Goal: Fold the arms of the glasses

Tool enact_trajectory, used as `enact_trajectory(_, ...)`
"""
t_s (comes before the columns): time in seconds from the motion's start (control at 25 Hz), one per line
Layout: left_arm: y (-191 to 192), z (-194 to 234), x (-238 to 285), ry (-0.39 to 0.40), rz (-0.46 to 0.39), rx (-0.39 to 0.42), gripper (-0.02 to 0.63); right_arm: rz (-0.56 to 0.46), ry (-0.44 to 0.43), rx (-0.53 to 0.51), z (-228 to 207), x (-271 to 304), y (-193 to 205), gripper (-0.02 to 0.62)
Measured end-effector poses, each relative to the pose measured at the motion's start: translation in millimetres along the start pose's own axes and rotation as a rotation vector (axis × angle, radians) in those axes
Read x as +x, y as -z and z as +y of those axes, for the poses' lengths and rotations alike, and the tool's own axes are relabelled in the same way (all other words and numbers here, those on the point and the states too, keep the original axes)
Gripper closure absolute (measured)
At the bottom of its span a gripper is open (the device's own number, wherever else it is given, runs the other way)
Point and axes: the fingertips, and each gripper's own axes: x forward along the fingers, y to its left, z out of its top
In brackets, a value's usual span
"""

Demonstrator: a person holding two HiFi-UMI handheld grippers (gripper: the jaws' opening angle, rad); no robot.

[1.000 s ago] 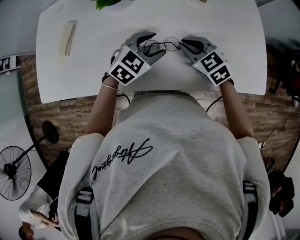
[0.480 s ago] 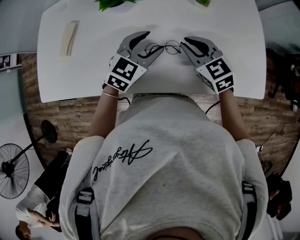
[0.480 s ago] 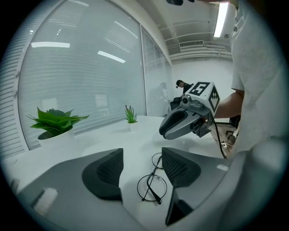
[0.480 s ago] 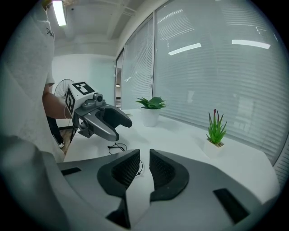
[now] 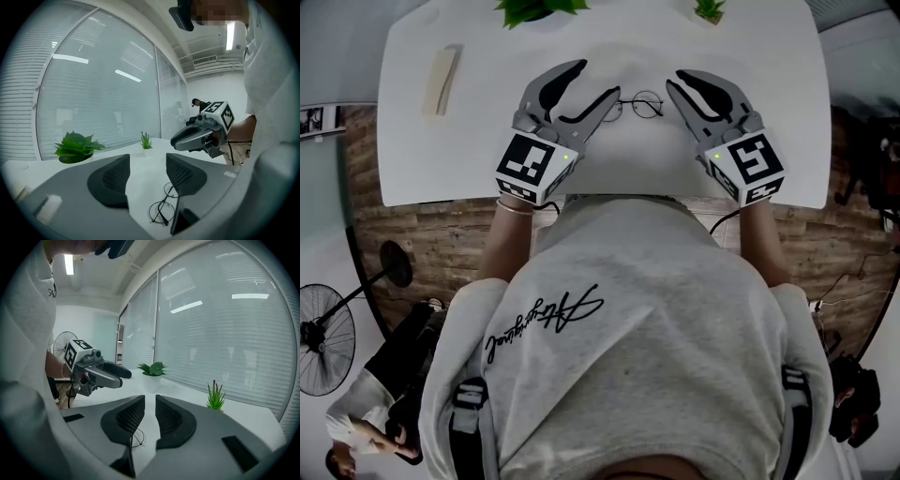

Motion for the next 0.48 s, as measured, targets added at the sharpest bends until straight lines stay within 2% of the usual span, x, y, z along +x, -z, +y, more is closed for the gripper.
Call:
enact_trajectory(0.24, -31, 0, -11, -0.004, -0.082, 0.008, 0.419, -0.072, 0.004, -0.01, -1, -7, -29, 0.528)
enact_trajectory(0.48, -59, 3, -19, -0.034, -0.176, -0.024, 0.481, -0.14, 0.008, -0.013, -1, -15, -54, 0.572)
